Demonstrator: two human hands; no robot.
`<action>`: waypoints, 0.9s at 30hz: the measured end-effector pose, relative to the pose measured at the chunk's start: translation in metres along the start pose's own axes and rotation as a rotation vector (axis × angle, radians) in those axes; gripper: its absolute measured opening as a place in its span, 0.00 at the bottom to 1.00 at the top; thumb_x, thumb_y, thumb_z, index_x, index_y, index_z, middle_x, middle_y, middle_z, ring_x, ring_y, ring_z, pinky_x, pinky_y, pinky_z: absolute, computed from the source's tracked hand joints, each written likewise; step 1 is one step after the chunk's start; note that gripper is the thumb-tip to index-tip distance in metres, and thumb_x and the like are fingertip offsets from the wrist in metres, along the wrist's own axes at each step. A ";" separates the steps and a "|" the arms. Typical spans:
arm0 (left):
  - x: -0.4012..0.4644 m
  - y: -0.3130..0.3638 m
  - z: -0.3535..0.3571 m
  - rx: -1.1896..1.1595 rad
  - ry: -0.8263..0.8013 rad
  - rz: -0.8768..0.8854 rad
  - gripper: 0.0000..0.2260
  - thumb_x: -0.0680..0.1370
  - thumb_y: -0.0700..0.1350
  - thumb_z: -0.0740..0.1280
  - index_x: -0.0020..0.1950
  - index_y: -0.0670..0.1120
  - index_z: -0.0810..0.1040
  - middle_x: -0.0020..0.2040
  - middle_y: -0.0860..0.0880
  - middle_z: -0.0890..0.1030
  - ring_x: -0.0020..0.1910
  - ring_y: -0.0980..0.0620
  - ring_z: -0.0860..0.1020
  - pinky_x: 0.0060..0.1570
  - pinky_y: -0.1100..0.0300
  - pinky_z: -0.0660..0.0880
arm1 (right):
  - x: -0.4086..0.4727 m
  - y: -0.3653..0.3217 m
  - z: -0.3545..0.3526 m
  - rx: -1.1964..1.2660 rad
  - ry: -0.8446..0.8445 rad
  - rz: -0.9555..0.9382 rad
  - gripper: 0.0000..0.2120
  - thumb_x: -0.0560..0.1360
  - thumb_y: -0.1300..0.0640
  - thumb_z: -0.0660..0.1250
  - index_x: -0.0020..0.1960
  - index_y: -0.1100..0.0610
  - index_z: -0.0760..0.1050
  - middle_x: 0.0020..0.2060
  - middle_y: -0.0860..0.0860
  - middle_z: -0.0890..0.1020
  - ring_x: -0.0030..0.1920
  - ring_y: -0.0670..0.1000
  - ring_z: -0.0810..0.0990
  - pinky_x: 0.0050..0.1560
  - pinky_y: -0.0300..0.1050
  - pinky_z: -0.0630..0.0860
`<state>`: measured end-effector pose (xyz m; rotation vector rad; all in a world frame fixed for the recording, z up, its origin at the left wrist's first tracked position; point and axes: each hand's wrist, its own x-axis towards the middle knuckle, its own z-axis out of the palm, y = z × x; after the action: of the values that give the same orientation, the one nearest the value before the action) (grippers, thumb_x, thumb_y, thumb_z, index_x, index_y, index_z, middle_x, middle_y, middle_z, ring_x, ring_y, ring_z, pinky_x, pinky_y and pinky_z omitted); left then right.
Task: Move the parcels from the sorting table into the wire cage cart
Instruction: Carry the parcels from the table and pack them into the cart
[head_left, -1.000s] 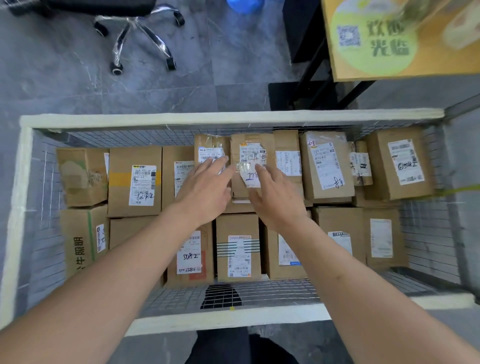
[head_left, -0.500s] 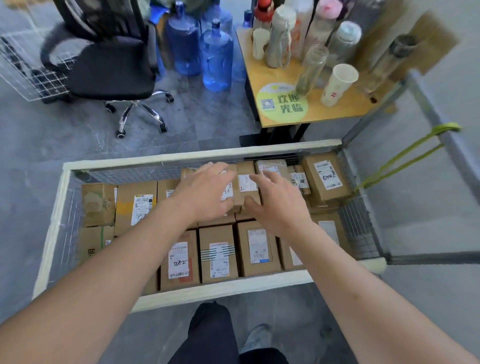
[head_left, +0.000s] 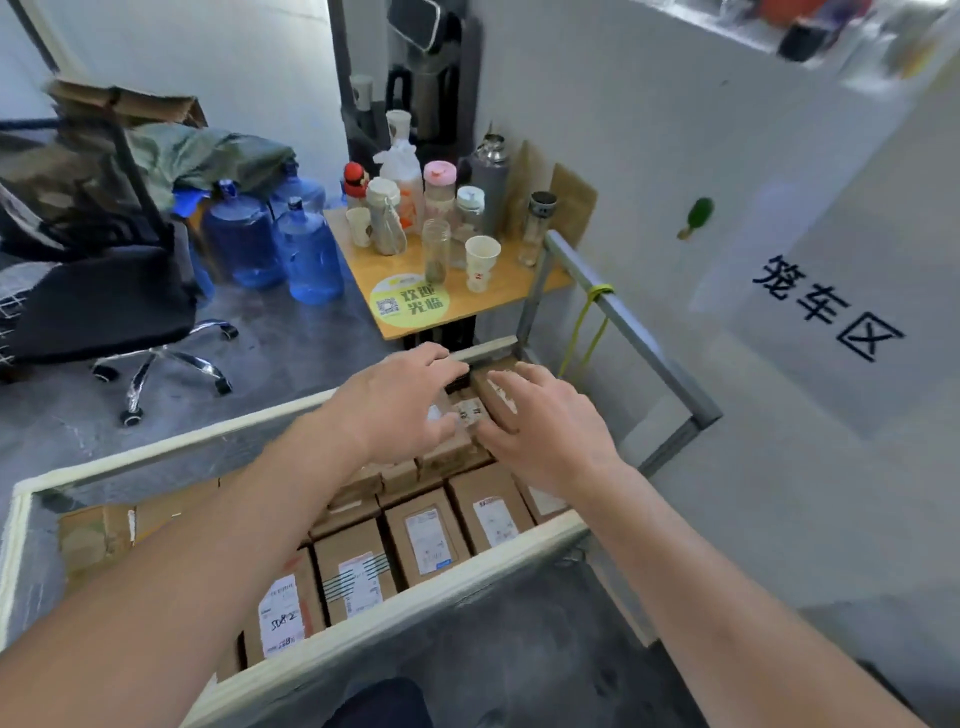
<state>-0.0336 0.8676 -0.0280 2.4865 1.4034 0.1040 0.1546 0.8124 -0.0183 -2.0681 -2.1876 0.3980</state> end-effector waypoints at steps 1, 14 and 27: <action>0.004 0.010 -0.005 -0.004 0.005 0.036 0.29 0.81 0.58 0.65 0.81 0.55 0.64 0.79 0.55 0.63 0.72 0.51 0.71 0.66 0.53 0.74 | -0.008 0.005 -0.008 -0.003 0.021 0.029 0.23 0.80 0.39 0.62 0.70 0.49 0.73 0.68 0.50 0.75 0.65 0.56 0.76 0.58 0.52 0.75; 0.057 0.102 -0.043 0.050 -0.073 0.602 0.31 0.82 0.59 0.65 0.83 0.59 0.58 0.83 0.54 0.57 0.79 0.50 0.63 0.74 0.50 0.69 | -0.096 0.025 -0.063 0.030 0.263 0.547 0.34 0.79 0.34 0.60 0.82 0.45 0.60 0.81 0.52 0.61 0.78 0.55 0.65 0.73 0.55 0.68; 0.047 0.281 -0.018 0.069 -0.198 1.065 0.29 0.84 0.60 0.61 0.83 0.58 0.57 0.82 0.56 0.59 0.74 0.49 0.70 0.71 0.50 0.70 | -0.256 0.074 -0.077 0.125 0.425 1.020 0.32 0.81 0.37 0.61 0.82 0.46 0.60 0.82 0.51 0.60 0.79 0.56 0.63 0.75 0.54 0.63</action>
<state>0.2198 0.7747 0.0635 2.8977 -0.0949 0.0161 0.2633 0.5705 0.0625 -2.7018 -0.7495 0.1202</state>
